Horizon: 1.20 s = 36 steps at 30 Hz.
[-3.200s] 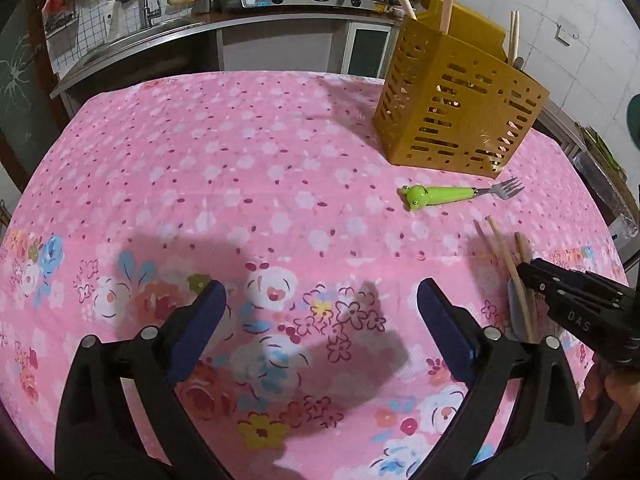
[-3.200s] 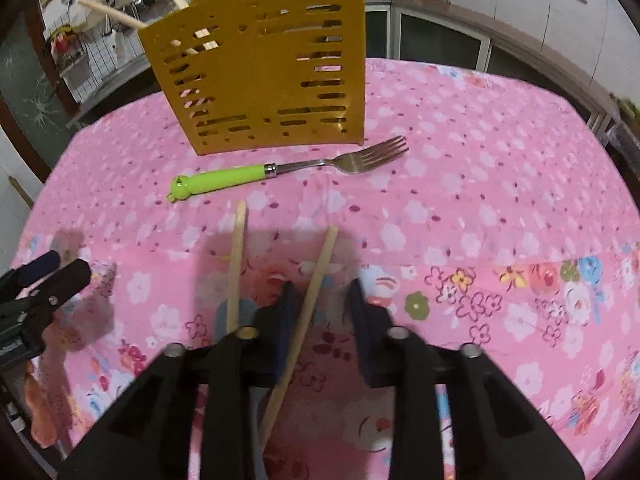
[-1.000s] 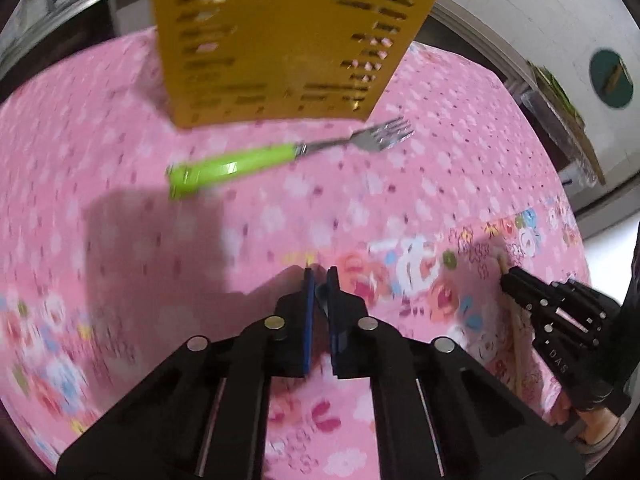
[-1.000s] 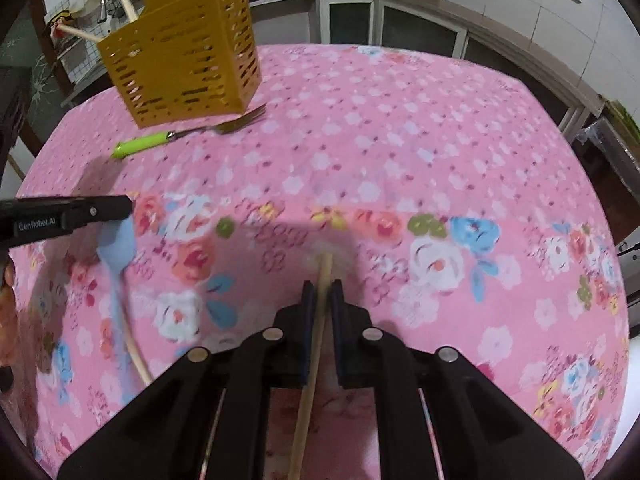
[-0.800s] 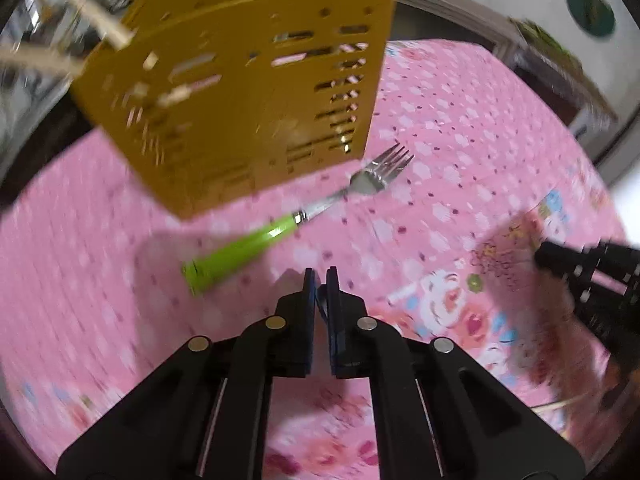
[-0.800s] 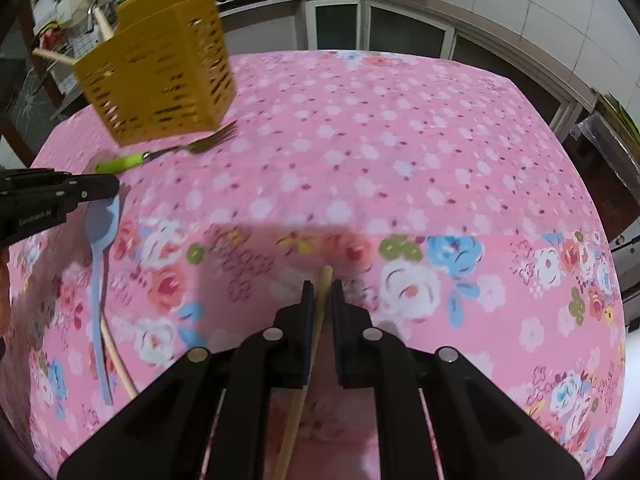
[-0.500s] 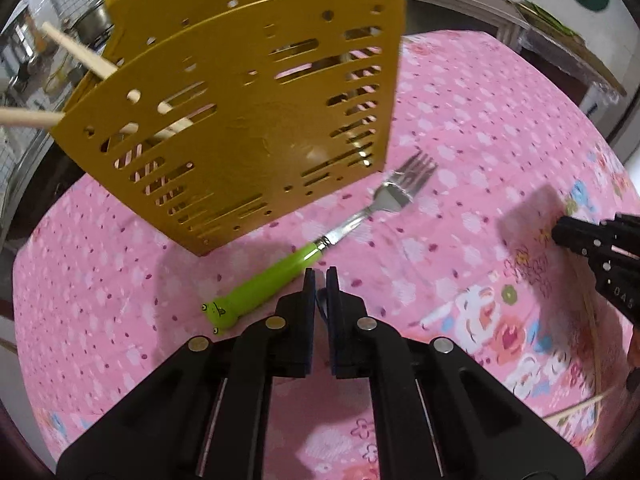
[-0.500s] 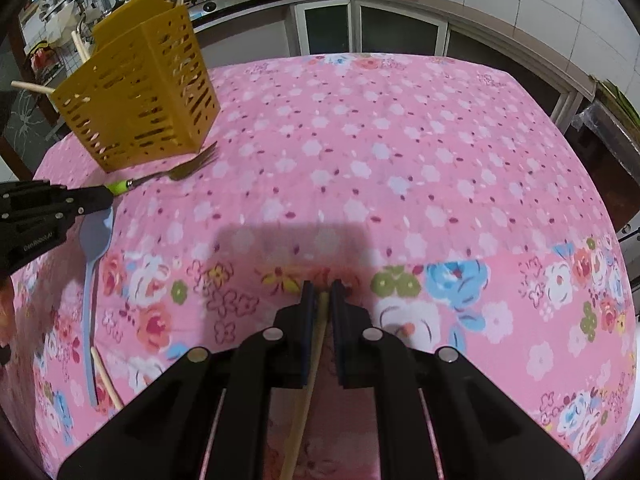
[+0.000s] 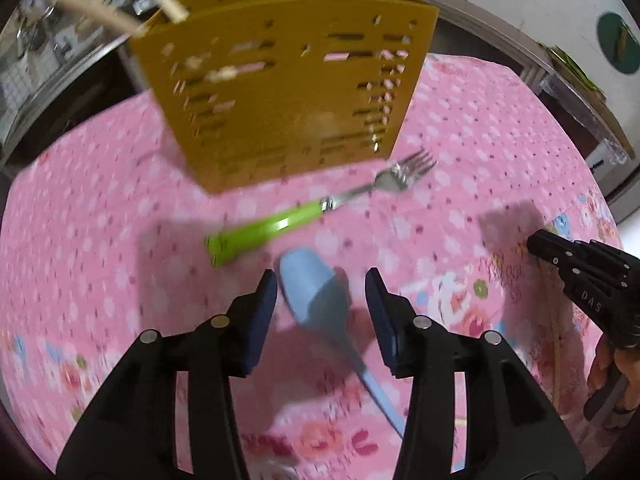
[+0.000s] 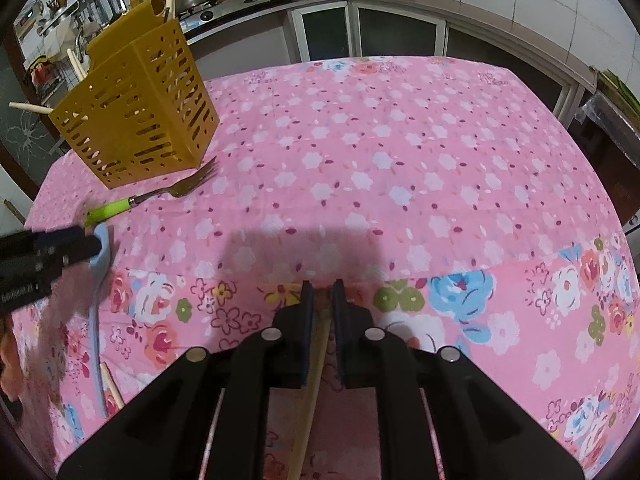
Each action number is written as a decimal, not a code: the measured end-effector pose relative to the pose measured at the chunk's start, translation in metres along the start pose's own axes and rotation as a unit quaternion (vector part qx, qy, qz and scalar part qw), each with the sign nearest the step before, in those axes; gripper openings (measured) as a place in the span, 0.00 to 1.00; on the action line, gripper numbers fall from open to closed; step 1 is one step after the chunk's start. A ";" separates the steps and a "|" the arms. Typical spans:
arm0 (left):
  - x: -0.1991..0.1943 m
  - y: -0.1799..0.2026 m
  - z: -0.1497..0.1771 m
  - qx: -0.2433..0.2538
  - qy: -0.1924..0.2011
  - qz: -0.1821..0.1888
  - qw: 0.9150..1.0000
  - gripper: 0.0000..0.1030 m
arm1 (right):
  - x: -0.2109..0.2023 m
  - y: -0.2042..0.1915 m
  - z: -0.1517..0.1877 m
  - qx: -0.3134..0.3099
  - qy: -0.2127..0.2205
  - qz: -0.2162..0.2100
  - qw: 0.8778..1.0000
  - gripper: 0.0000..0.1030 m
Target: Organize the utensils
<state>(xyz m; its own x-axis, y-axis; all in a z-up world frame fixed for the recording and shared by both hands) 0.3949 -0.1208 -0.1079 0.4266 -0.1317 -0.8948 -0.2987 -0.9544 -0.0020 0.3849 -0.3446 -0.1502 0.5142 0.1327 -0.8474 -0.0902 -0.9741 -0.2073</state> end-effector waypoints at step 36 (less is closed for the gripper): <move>-0.044 -0.022 0.022 -0.050 0.062 0.067 0.995 0.09 | -0.078 -0.036 -0.027 -0.005 0.115 -0.003 0.993 0.06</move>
Point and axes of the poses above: each gripper's, at about its wrist camera, not at the fingertips, and x roughly the way its jaws point, y to its right, z to its underside, the point moved 9 cm from there along x, roughly the way its jaws point, and after that the axes turned 6 degrees about x, right-handed, at the moved point
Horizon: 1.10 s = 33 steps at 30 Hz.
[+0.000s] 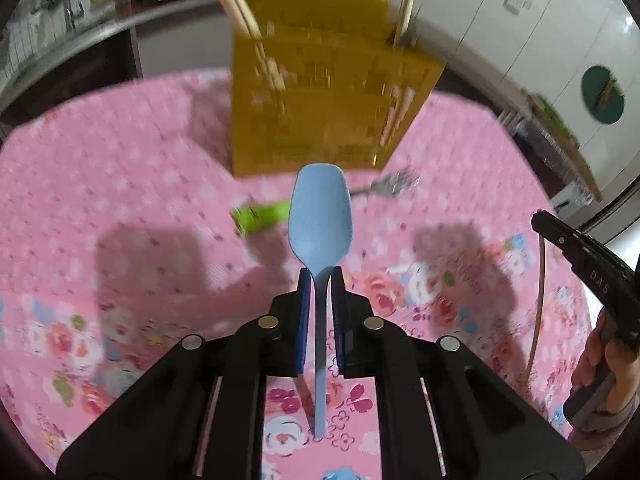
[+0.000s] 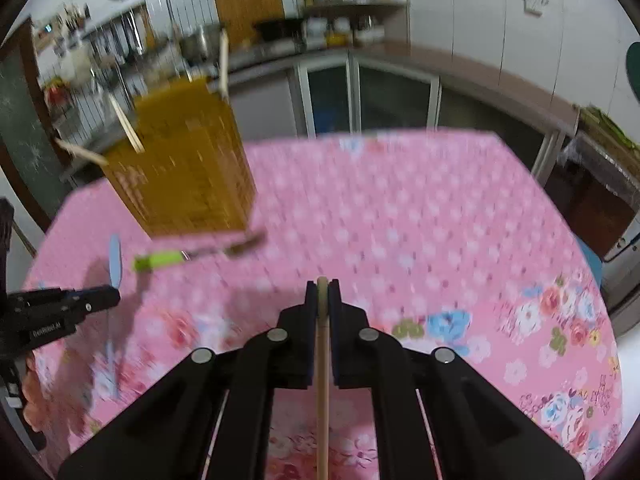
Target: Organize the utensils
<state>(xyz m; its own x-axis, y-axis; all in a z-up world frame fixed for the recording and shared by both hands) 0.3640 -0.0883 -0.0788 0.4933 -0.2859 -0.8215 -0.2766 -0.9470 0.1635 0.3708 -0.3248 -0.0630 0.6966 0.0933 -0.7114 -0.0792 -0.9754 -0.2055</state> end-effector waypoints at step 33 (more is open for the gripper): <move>0.034 -0.053 -0.001 -0.072 -0.029 -0.044 0.996 0.48 | 0.030 -0.021 -0.014 -0.004 0.005 -0.006 1.000 0.06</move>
Point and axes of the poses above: each gripper's, at about its wrist camera, not at the fingertips, and x roughly the way its jaws point, y to its right, z to its underside, the point moved 9 cm from there along x, roughly the way its jaws point, and after that the axes turned 6 degrees about x, right-handed, at the moved point
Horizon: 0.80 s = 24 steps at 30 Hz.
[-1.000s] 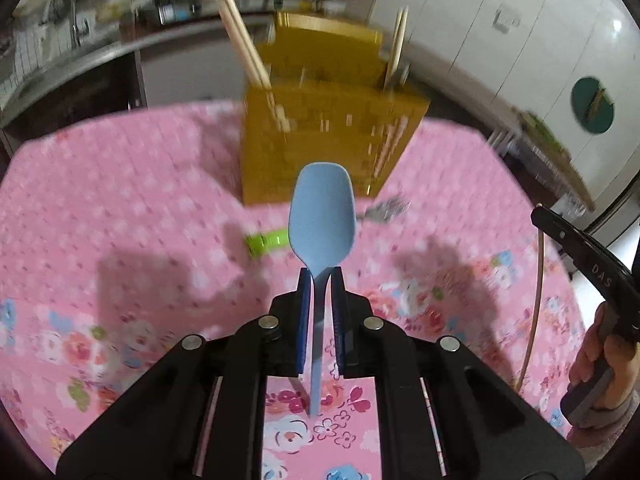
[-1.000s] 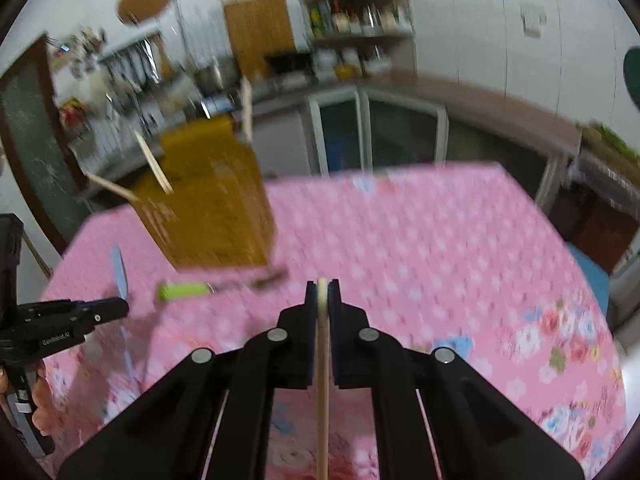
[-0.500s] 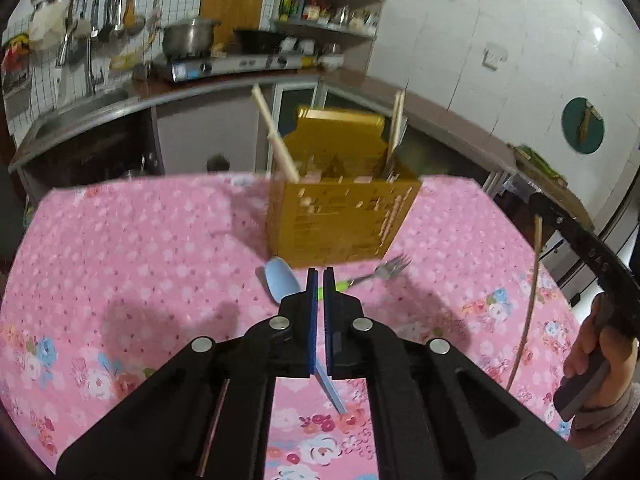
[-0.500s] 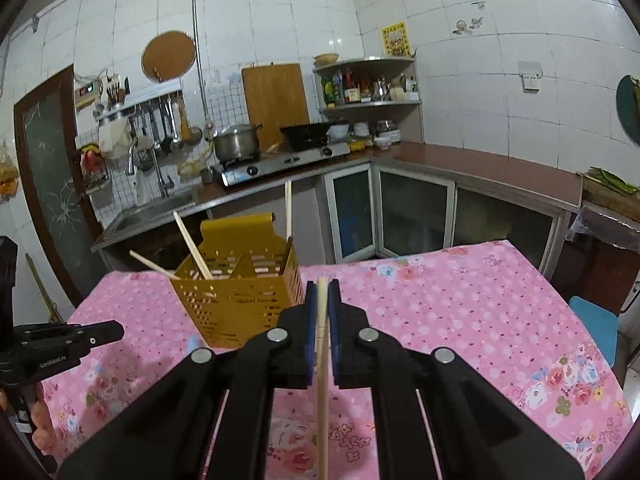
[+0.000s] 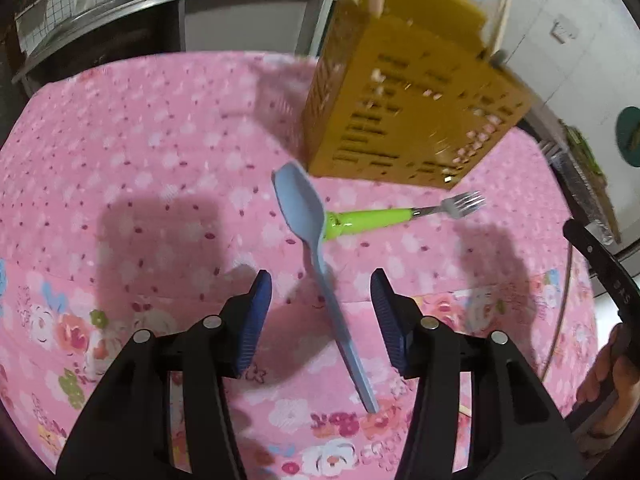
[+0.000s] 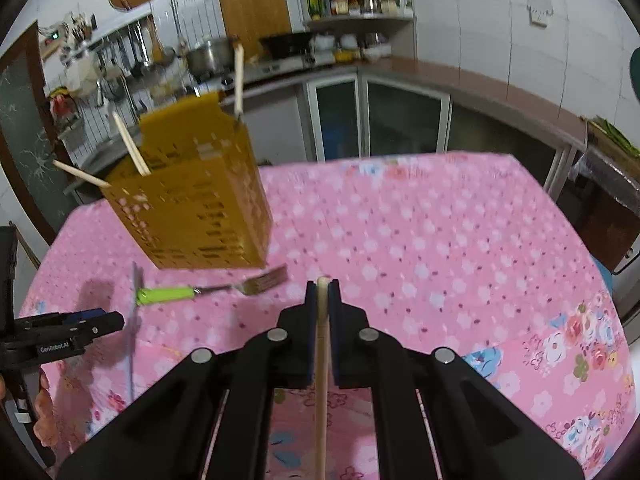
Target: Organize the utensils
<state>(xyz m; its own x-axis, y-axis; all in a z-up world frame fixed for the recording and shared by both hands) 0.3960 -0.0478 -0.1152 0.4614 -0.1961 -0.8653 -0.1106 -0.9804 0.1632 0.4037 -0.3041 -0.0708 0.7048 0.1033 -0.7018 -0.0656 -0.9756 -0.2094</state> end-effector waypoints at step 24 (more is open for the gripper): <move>0.008 -0.003 -0.011 0.013 -0.004 0.003 1.000 0.03 | 0.038 0.012 0.009 0.018 -0.043 -0.004 0.999 0.06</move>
Point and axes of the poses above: each gripper's, at about its wrist camera, not at the fingertips, and x roughly the way its jaws point, y to its right, z to its underside, the point moved 9 cm from there along x, roughly the way its jaws point, and after that the axes turned 6 degrees about x, right-handed, at the moved point
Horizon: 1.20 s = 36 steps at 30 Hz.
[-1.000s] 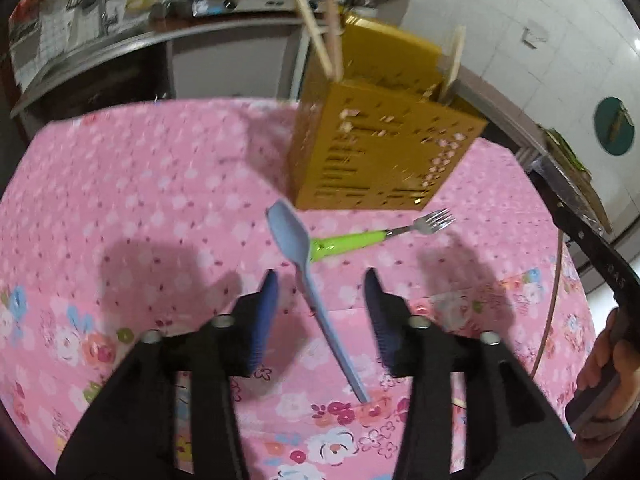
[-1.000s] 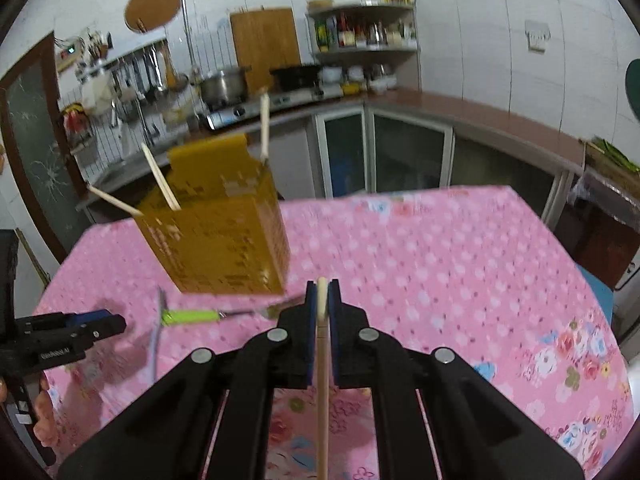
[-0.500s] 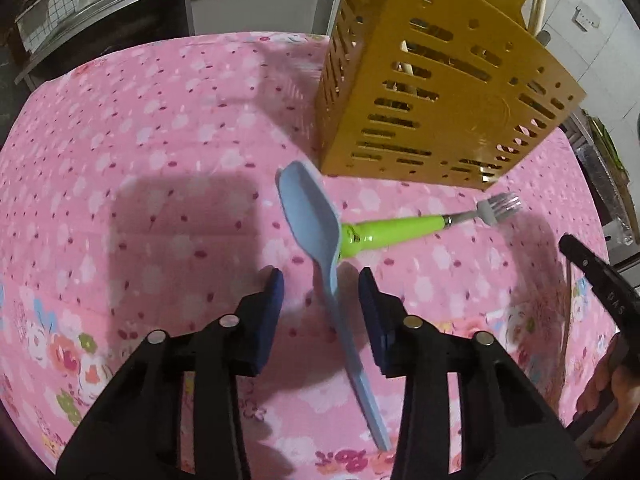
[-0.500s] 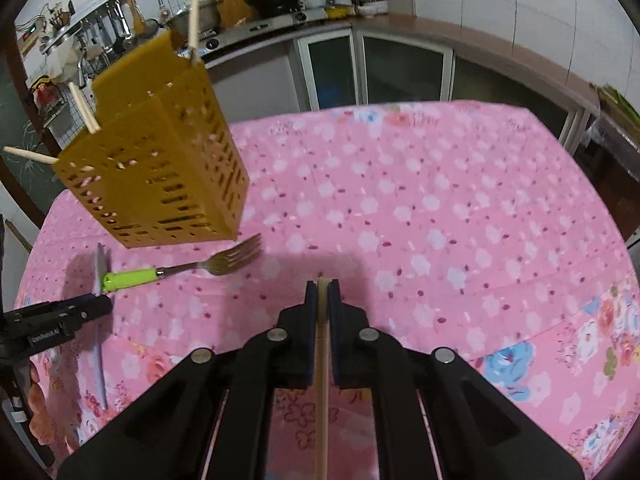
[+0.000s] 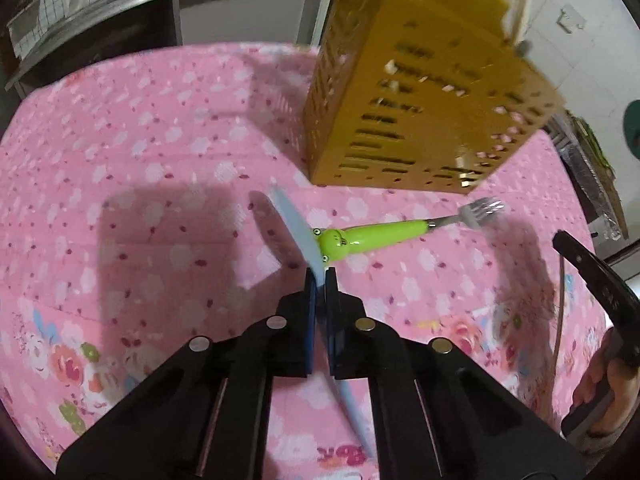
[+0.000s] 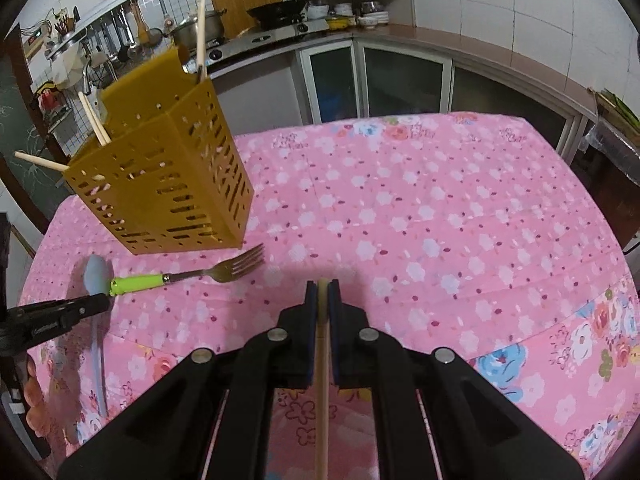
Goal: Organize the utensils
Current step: 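Carry the spoon over the yellow caddy with the left tool while the right tool brings its chopstick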
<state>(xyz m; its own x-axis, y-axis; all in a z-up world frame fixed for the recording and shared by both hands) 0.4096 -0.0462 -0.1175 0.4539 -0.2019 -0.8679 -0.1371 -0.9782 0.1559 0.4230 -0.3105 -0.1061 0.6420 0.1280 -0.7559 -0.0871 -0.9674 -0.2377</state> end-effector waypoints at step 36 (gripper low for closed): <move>-0.186 0.048 -0.097 0.131 0.364 -0.048 0.921 0.03 | -0.153 -0.060 -0.101 -0.032 0.248 -0.080 0.965 0.06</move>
<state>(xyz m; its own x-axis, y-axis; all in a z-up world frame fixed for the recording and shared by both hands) 0.4042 -0.0605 0.0976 0.9319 -0.1884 -0.3100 -0.2311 -0.9670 -0.1071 0.4069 -0.2942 0.0853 0.9301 0.1712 -0.3249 0.0794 -0.9575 -0.2775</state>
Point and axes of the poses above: each gripper's, at about its wrist camera, not at the fingertips, and x roughly the way its jaws point, y to its right, z to its underside, the point moved 9 cm from there along x, roughly the way its jaws point, and after that the axes turned 6 degrees about x, right-handed, at the moved point
